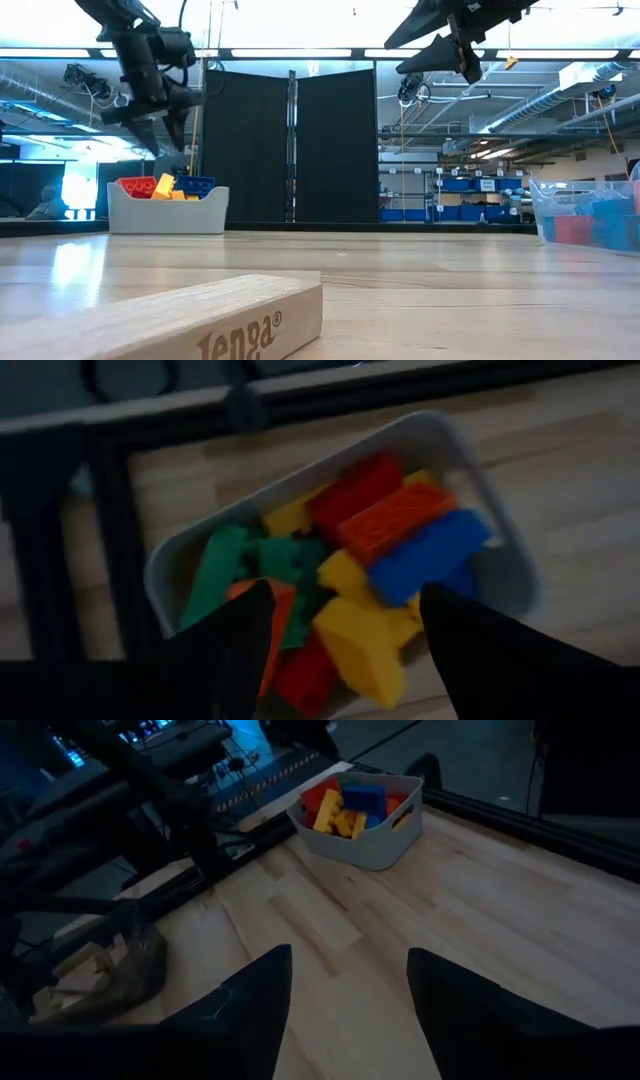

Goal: Sort blocks by size
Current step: Put the brown block into the black bin

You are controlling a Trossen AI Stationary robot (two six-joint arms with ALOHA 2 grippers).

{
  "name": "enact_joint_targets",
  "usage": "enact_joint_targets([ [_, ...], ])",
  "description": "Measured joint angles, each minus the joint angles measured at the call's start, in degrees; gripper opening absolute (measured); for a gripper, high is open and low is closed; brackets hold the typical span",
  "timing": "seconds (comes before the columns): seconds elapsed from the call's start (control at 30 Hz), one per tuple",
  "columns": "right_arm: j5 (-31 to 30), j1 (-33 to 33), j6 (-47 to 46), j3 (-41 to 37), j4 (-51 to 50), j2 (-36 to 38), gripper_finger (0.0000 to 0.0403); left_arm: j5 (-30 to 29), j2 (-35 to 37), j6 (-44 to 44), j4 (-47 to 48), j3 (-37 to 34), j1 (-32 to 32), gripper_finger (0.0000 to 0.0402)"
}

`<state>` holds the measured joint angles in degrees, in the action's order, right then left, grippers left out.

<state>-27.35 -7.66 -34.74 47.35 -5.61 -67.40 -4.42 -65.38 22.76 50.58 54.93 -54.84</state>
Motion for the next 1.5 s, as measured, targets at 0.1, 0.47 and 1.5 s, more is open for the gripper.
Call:
enact_joint_targets([
  [0.1, 0.0, 0.0, 3.3, 0.0, -0.6, 0.0, 0.0214, 0.5, 1.7, 0.4, -0.6, 0.5, 3.3, 0.0258],
  [0.47, 2.2, -0.1, 11.3, 0.0, -1.1, 0.0, 0.0212, -3.2, 7.0, 5.5, -9.6, 0.5, 31.1, 0.0259],
  [1.5, 7.5, -8.4, 36.1, 0.0, 4.6, 0.0, 0.0242, -8.9, 3.1, -7.2, -20.9, -0.8, 63.0, 0.0259],
])
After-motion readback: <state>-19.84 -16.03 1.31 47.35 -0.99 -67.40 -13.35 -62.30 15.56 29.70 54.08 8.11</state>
